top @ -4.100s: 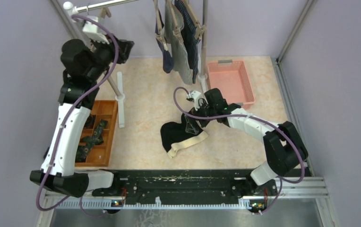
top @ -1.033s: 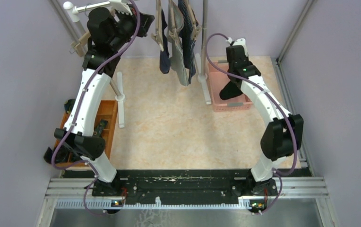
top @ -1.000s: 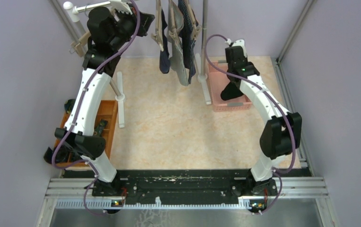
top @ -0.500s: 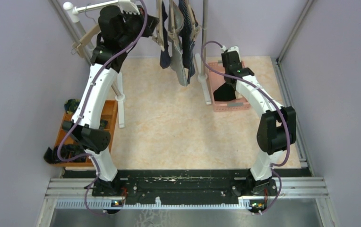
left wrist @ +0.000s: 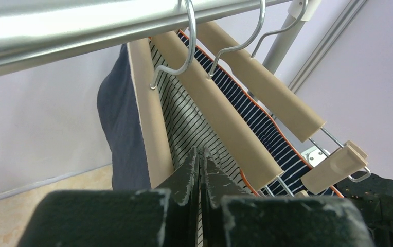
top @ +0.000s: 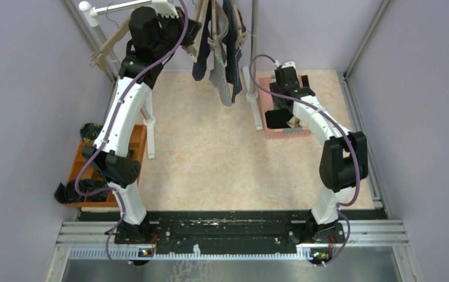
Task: Remove the underwear clipped to the hanger
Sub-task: Place the underwear in the bin, then pick up the hanger from the clothesline.
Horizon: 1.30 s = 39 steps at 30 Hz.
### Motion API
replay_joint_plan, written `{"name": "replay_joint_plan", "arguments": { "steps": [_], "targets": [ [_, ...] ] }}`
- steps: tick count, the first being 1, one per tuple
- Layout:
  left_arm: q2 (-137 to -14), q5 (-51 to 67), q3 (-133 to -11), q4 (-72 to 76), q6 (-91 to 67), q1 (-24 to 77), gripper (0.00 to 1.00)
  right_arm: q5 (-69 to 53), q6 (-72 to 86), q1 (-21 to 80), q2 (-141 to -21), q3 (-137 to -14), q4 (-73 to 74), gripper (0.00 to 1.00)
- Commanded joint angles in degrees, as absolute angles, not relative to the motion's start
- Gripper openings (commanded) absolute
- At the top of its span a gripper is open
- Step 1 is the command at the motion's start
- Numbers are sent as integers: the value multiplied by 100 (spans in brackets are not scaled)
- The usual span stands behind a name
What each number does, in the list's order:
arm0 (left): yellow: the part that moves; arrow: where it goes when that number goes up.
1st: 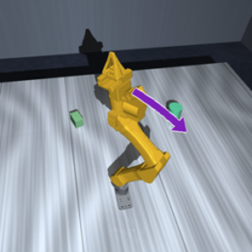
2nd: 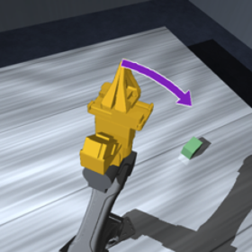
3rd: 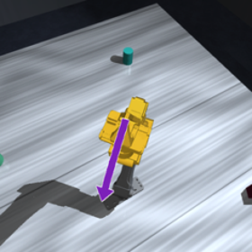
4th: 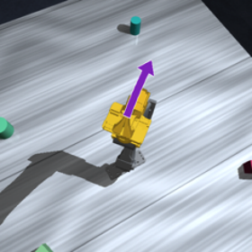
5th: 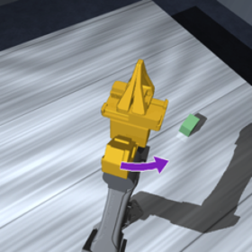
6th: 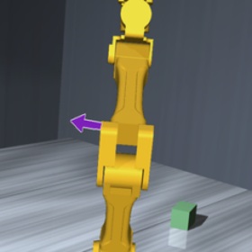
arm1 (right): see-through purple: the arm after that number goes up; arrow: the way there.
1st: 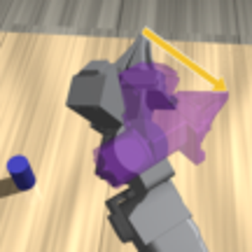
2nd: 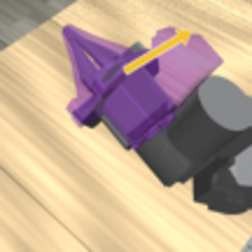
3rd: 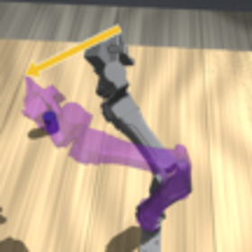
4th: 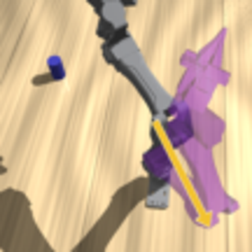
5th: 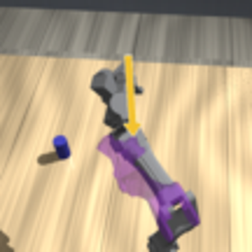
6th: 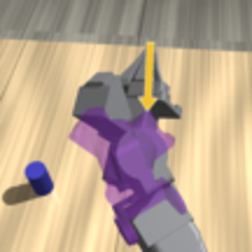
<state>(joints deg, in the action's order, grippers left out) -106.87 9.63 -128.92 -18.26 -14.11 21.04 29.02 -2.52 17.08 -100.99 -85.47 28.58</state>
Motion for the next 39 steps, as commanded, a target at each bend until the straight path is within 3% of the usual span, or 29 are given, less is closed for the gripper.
{"name": "replay_joint_plan", "arguments": {
  "steps": [1,39],
  "targets": [
    [-10844,791,-13082,-1605,-1447,2152,3,2804,-273,1714,-9932,-8499,2539,90],
    [-11555,-38,-13385,-927,-1063,2143,0,2773,-691,1805,-9599,-8343,1832,93]
  ]
}}
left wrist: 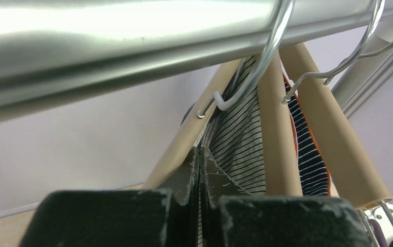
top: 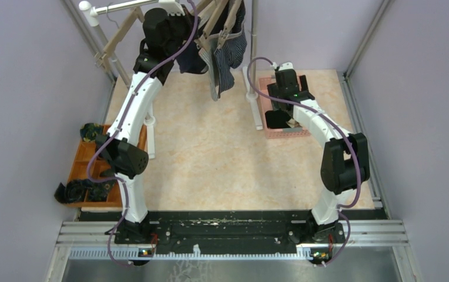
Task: Remove the underwear clipped to the hanger
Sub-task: Pick up the hanger from the clothesline.
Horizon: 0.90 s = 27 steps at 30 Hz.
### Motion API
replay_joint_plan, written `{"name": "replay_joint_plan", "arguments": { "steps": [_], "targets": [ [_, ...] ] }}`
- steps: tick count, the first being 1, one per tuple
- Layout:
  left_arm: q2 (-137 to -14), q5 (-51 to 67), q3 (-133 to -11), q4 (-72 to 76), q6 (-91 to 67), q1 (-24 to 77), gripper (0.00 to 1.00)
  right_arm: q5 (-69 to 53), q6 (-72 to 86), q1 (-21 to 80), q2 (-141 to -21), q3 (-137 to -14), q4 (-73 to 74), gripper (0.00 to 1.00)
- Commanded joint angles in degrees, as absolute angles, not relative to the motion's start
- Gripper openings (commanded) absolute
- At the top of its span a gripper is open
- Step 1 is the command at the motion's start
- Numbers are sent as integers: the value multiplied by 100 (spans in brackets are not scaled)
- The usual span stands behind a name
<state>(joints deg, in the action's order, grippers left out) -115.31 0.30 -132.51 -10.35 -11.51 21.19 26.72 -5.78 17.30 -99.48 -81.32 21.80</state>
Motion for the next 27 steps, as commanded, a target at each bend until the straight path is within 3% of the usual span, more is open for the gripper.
{"name": "replay_joint_plan", "arguments": {
  "steps": [1,11,14,16,27],
  "targets": [
    [-11553,-36,-13375,-900,-1061,2139,0,2769,-704,1822,-9601,-8340,1810,93],
    [-11353,72,-13159,-571,-903,2142,2,2855,-790,1870,-9589,-8101,1698,94],
    [-11208,263,-13281,-899,-922,2152,33,2844,-816,1874,-9588,-8099,1666,95],
    [-10954,321,-13240,-1181,-914,2153,38,2850,-845,1872,-9597,-8102,1607,95],
    [-9766,-60,-12306,-1093,-833,2232,39,2642,-870,1975,-9745,-8198,1479,95]
  ]
}}
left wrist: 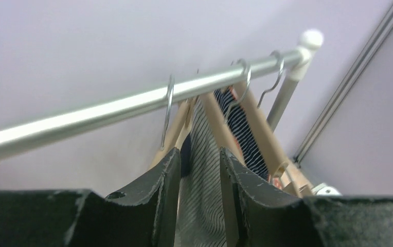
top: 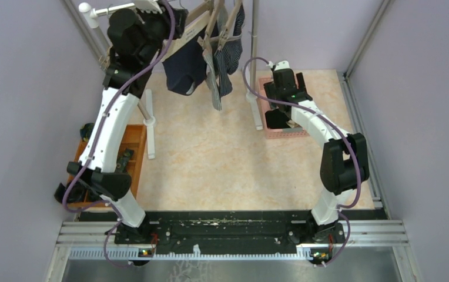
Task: Remove the underwear clipped to the hanger
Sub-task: Pick up the hanger from the clothesline.
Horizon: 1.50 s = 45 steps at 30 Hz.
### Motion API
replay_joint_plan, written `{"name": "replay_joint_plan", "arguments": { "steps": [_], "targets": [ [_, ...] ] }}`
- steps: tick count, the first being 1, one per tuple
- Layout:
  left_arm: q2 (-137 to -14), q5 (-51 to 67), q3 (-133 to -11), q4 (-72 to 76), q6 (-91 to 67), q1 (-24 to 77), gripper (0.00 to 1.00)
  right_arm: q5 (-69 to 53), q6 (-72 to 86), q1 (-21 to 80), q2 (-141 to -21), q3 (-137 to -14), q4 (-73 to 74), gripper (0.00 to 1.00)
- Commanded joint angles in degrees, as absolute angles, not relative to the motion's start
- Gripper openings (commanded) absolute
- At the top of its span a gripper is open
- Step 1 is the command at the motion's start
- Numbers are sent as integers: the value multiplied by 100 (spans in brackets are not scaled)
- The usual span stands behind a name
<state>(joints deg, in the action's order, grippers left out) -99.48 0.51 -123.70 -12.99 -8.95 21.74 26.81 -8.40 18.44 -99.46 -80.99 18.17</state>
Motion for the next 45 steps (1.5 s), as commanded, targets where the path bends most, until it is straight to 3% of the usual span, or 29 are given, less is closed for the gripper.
{"name": "replay_joint_plan", "arguments": {
  "steps": [1,13,31,45],
  "targets": [
    [-9803,-67,-12316,-1107,-824,2225,39,2642,-870,1985,-9719,-8166,1465,95],
    [-10717,-569,-13344,-1562,-304,2231,39,2907,-890,1995,-9539,-7901,1422,96],
    [-10894,-697,-13169,-1293,-213,2228,40,2950,-982,2004,-9755,-8061,1291,96],
    [-11195,-661,-13181,-1494,-321,2231,33,2990,-1195,2039,-9710,-8058,1150,97]
  ]
}}
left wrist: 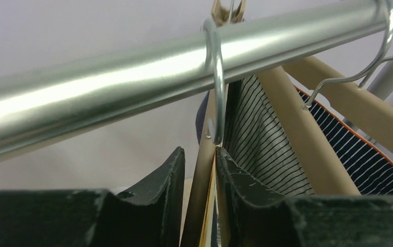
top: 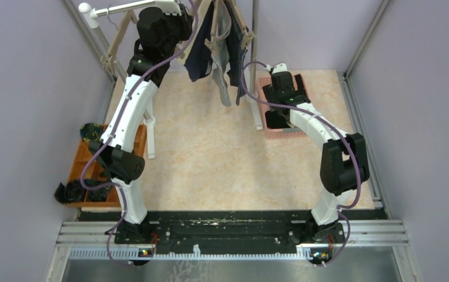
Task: Remove the underwear clipped to the hanger
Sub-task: Pick up the hanger from the clothesline.
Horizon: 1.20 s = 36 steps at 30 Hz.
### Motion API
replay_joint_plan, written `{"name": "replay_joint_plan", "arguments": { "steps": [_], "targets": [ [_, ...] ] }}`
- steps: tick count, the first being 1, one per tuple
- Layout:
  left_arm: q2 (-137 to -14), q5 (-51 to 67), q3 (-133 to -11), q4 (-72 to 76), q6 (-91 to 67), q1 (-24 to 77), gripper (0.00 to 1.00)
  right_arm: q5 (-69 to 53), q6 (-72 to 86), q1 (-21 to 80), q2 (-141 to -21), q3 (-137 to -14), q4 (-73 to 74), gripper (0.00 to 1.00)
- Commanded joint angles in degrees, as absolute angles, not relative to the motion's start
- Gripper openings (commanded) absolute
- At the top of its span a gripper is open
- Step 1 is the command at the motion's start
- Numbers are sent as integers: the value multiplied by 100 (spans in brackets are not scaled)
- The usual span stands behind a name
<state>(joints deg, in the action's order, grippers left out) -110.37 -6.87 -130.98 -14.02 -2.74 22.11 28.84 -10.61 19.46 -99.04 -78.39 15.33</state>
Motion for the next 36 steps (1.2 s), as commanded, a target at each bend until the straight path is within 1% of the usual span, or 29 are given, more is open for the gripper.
{"name": "replay_joint_plan", "arguments": {
  "steps": [1,3,9,10,15,16,25,33,36],
  "targets": [
    [-11216,-675,-13179,-1492,-324,2232,32,3003,-1221,2047,-9707,-8056,1137,97],
    [-11260,-699,-13177,-1458,-308,2227,28,3016,-1261,2048,-9682,-8053,1086,97],
    [-11362,-636,-13012,-1055,-340,2225,24,3053,-1331,2057,-9637,-8000,1021,97],
    [-11349,-635,-12936,-914,-359,2231,22,3070,-1334,2057,-9644,-7977,1000,97],
    [-11115,-704,-12319,126,-420,2231,2,3059,-1325,2057,-9706,-7918,968,97],
    [-11063,-718,-12169,348,-448,2230,0,3059,-1317,2057,-9733,-7923,981,97],
    [-11018,-678,-12145,741,-352,2230,0,3008,-1265,2066,-9941,-7974,996,97],
    [-10737,-721,-12205,865,-102,2245,0,2912,-1188,2061,-9945,-7987,988,97],
    [-10524,-769,-12023,1007,92,2286,0,2867,-1169,2065,-9923,-7949,983,97]
  ]
}}
